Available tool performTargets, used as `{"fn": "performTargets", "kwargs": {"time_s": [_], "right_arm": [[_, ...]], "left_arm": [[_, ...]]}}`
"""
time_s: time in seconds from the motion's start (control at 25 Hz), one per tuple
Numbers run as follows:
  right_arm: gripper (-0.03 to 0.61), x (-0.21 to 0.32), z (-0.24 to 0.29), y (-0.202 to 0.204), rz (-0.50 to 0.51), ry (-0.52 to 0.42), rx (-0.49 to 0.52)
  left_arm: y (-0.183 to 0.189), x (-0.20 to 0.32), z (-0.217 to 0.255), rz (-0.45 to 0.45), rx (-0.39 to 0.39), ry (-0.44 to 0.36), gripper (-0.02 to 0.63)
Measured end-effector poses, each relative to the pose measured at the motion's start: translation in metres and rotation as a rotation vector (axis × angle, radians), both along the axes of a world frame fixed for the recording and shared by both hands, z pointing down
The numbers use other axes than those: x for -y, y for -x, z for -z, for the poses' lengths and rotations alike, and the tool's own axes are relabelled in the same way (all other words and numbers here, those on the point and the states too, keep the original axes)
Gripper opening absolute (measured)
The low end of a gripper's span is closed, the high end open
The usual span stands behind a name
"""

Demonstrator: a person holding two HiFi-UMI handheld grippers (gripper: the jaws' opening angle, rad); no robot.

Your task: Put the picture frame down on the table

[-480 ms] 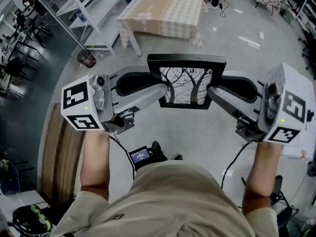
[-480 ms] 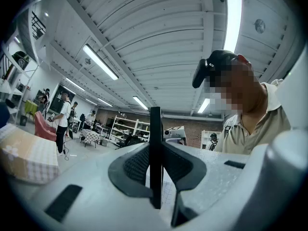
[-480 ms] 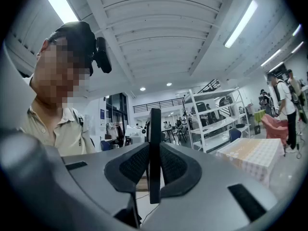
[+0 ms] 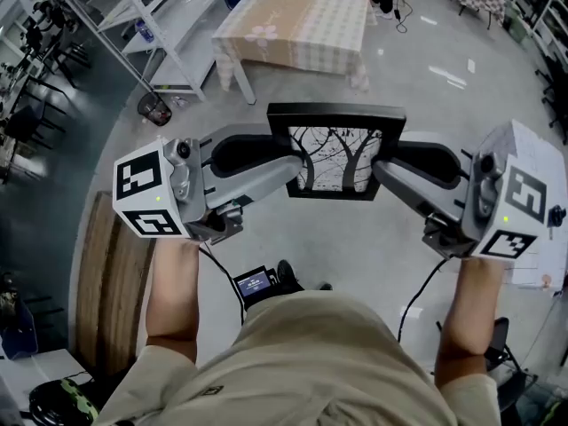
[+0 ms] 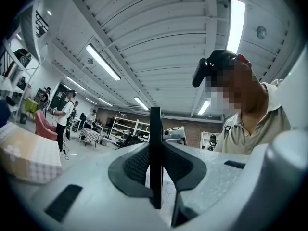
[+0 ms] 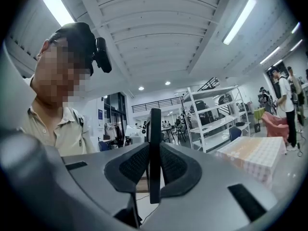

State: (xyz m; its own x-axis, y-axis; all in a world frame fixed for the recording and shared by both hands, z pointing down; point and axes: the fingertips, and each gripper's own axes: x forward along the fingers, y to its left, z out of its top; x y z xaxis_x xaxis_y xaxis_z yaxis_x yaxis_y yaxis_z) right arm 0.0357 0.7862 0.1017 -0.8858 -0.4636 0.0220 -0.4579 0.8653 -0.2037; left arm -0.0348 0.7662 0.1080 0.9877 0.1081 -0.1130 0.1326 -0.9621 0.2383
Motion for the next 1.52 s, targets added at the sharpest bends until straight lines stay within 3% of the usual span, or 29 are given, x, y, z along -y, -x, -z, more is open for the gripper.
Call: {"fn": "performTargets", "kwargs": {"time_s": [0.16,0.84,1.08,1.2,1.52], "right_arm": [[0.063,0.073,-0.003,0.055,-0.015,0.015,-0.001],[0.063,0.07,-0.008,0.055,-0.056,0.009,0.006],[0.063,0.158,-0.014,0.071,-0.048,0.018,-0.015],[0.063,0.192,-0.018,0.063,-0.019,0.01,-0.012],[0.063,0.266,-0.014,-0.001,0.075,0.014,-0.002]], "left_arm": [[0.055,0.074,-0.003,-0.016,-0.004,0.01,0.067],[0.054,0.075,-0.008,-0.079,-0.012,0.013,0.067],[0.07,0.162,-0.015,-0.075,-0.02,0.022,0.067],[0.062,0.194,-0.018,-0.049,-0.02,0.016,0.067],[-0.001,0.261,-0.015,0.034,-0.009,0.014,0.067]]}}
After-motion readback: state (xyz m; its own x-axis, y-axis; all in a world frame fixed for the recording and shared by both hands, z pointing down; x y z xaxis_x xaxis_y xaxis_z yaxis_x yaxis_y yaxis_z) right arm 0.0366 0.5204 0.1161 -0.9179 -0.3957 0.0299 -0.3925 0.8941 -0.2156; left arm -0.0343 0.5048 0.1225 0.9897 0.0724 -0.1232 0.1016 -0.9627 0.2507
